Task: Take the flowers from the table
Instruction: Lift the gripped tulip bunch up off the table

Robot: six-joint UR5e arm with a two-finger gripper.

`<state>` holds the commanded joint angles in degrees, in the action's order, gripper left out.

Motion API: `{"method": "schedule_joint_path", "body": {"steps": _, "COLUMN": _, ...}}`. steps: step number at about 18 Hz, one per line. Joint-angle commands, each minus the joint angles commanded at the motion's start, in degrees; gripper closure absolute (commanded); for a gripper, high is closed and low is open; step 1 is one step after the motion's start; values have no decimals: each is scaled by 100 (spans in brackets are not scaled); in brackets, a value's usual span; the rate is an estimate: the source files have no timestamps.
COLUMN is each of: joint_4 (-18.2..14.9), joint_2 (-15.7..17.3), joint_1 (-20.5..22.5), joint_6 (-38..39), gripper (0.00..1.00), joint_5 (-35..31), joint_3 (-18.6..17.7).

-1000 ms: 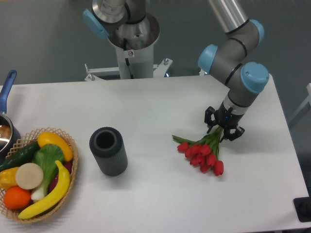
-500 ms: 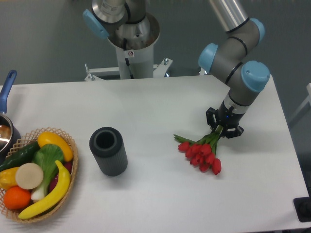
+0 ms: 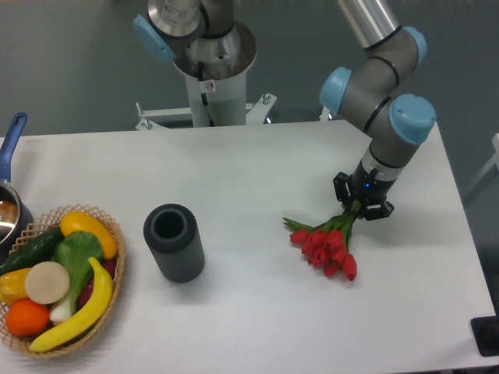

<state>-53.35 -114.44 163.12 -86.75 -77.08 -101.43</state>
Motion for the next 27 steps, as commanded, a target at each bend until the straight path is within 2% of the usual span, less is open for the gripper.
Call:
{"method": "schedule_joint_path", "body": {"steps": 5, "joint_4": 0, "joint_2": 255, "joint_1": 26, "joint_6": 219, "gripper": 73, "joint_5": 227, "joint_3": 202}}
{"method": "schedule_joint_path", "body": {"steps": 11, "joint_4": 0, "joint_2": 492, "joint_1": 324, "joint_6": 518, "gripper": 73, "joint_5": 1703, "joint_3": 510}}
{"method": "schedule_joint_path", "body": {"steps": 19, "joint_4": 70, "joint_2": 747, "joint_1": 896, "joint_6": 641, "gripper": 73, "joint_5": 3830, "joint_3": 528}}
{"method": "schedule_joint_path", "body": {"steps": 27, "joint_4": 70, "joint_2": 827, "joint_1": 1221, "joint_6": 729, "gripper": 73, "joint_5": 4429, "joint_3": 536}}
